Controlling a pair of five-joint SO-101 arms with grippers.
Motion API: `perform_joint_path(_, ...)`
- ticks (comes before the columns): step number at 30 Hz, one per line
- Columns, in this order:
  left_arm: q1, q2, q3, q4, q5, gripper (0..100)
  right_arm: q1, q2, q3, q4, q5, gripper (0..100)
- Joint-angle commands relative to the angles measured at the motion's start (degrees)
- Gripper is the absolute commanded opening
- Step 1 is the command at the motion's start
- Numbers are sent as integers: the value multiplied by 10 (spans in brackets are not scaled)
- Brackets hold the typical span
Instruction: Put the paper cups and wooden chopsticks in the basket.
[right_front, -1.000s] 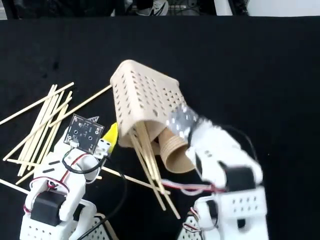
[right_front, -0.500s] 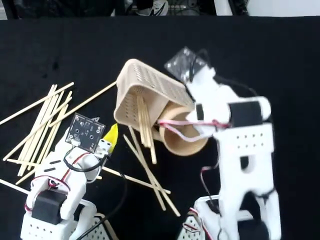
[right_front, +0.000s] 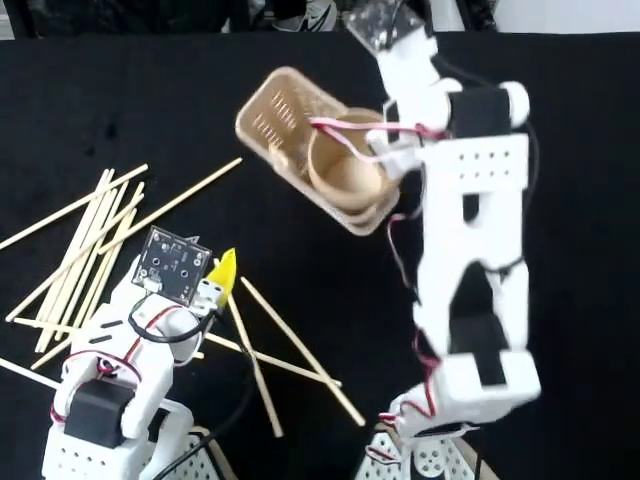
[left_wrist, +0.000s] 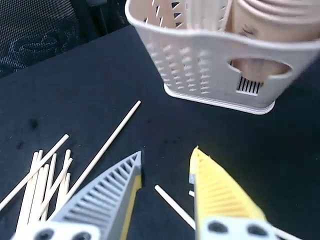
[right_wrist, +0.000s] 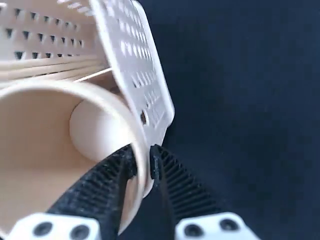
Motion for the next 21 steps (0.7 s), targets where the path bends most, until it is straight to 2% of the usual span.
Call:
perform_joint_path(1,-4,1,4,-11,5,166,17,95,-92,20,0,18)
perform_joint_path(8,-3,1,5,-12,5,166,18,160,-183,20,42,245)
perform_joint_path(14,-3,1,33,-43,5,166,18,142,-229,20,43,250)
perform_joint_path(21,-3,1,52,-62,5,166,9,65,-211,20,40,250)
